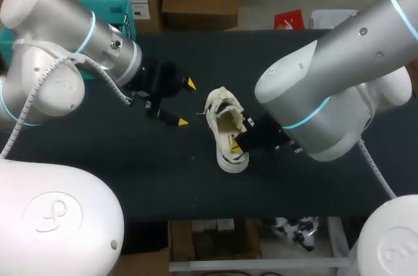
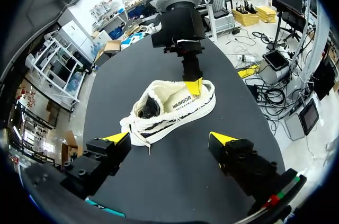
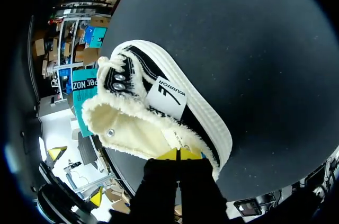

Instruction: Open the shoe tongue, take the insole out of the shoe, put the insole back into the shoe, and pack the shoe into the shoebox

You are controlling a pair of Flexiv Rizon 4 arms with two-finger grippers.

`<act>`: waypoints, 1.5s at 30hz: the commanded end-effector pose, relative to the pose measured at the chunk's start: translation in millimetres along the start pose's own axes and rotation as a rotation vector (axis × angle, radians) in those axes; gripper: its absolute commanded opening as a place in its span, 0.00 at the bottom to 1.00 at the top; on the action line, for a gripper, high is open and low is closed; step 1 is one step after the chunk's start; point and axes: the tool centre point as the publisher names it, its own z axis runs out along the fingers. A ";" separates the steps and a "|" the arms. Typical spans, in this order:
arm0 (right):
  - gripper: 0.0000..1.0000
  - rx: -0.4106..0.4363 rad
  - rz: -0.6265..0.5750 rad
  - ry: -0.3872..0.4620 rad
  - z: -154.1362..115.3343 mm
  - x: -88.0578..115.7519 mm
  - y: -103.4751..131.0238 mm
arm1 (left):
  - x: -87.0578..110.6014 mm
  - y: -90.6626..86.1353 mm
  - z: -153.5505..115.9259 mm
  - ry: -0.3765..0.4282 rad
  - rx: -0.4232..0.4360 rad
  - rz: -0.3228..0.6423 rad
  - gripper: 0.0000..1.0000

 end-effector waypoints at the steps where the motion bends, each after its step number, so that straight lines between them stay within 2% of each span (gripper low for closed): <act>1: 0.00 -0.002 0.005 -0.068 12.2 3.1 2.3 | 0.2 -0.3 0.2 0.000 -0.001 0.000 1.00; 15: 0.00 0.019 0.053 -0.103 35.1 -12.8 16.5 | 0.2 -0.3 0.2 0.000 -0.001 0.000 1.00; 25: 0.00 0.012 -0.027 -0.010 -8.2 9.3 9.4 | 0.2 -0.3 0.2 0.000 -0.001 0.000 1.00; 27: 0.00 0.020 -0.043 0.007 -15.3 11.0 10.7 | 1.0 -2.5 1.0 -0.006 -0.012 -0.032 1.00; 35: 0.22 0.075 -0.103 0.072 -32.8 3.8 23.8 | 9.3 -4.5 4.8 0.018 -0.098 -0.258 1.00; 36: 0.33 0.081 -0.111 0.074 -34.8 2.9 26.1 | 8.3 -3.3 6.5 0.020 -0.135 -0.296 1.00; 37: 0.38 0.085 -0.120 0.078 -37.1 2.3 28.4 | 7.2 -2.0 8.5 0.022 -0.178 -0.324 1.00; 39: 0.49 0.097 -0.139 0.093 -43.4 1.3 33.6 | 7.2 -2.0 8.5 0.022 -0.178 -0.324 1.00; 40: 0.64 0.102 -0.150 0.102 -47.6 0.7 36.6 | 7.2 -2.0 8.5 0.022 -0.178 -0.324 1.00; 41: 0.93 0.104 -0.161 0.102 -51.3 0.5 39.1 | 7.2 -2.0 8.5 0.022 -0.178 -0.324 1.00; 42: 1.00 0.105 -0.175 0.100 -55.0 0.9 41.3 | 7.2 -2.0 8.5 0.022 -0.178 -0.324 1.00; 45: 1.00 0.118 -0.225 0.104 -65.3 2.5 48.5 | 7.2 -2.0 8.5 0.022 -0.178 -0.324 1.00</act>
